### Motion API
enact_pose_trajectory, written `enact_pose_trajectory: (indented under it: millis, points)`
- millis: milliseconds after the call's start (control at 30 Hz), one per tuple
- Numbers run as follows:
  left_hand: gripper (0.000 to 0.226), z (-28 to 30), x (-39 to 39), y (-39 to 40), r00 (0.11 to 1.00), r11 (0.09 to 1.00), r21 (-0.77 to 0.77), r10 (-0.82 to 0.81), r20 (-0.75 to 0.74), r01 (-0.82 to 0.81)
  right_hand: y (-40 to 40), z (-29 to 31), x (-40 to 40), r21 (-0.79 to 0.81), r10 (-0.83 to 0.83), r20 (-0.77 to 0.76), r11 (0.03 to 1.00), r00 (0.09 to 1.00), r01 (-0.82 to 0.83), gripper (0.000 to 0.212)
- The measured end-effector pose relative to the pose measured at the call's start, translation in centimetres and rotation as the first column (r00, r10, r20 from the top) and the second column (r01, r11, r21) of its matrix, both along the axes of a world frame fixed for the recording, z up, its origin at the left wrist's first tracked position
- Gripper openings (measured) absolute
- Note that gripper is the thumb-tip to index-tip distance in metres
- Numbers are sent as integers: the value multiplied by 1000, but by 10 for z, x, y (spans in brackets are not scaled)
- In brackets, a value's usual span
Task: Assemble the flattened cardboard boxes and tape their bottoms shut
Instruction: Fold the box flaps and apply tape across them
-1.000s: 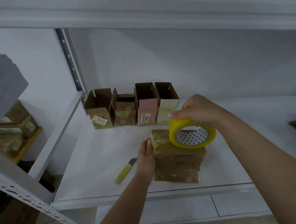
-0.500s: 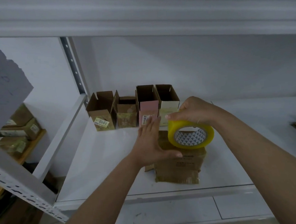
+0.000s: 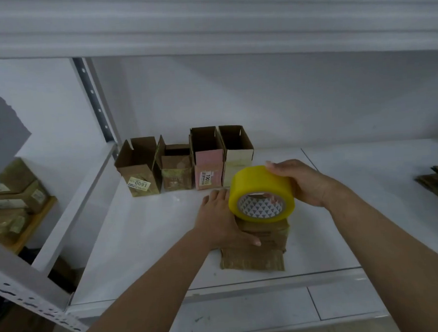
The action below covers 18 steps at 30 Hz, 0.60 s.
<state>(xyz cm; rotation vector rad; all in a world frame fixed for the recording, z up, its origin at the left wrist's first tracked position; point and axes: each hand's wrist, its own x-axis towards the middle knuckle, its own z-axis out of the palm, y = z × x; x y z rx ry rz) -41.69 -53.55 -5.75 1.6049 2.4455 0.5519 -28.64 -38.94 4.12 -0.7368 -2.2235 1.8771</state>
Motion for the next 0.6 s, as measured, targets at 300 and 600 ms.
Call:
enact_pose_trajectory:
  millis: [300, 600]
  points:
    - [113, 10, -8, 6, 993, 993, -57, -106, -44, 103, 4, 22, -4, 411, -66, -55, 908, 996, 83, 61]
    - [98, 13, -3, 13, 987, 991, -45, -127, -97, 123, 54, 7, 58, 696, -305, 433, 711, 848, -100, 60]
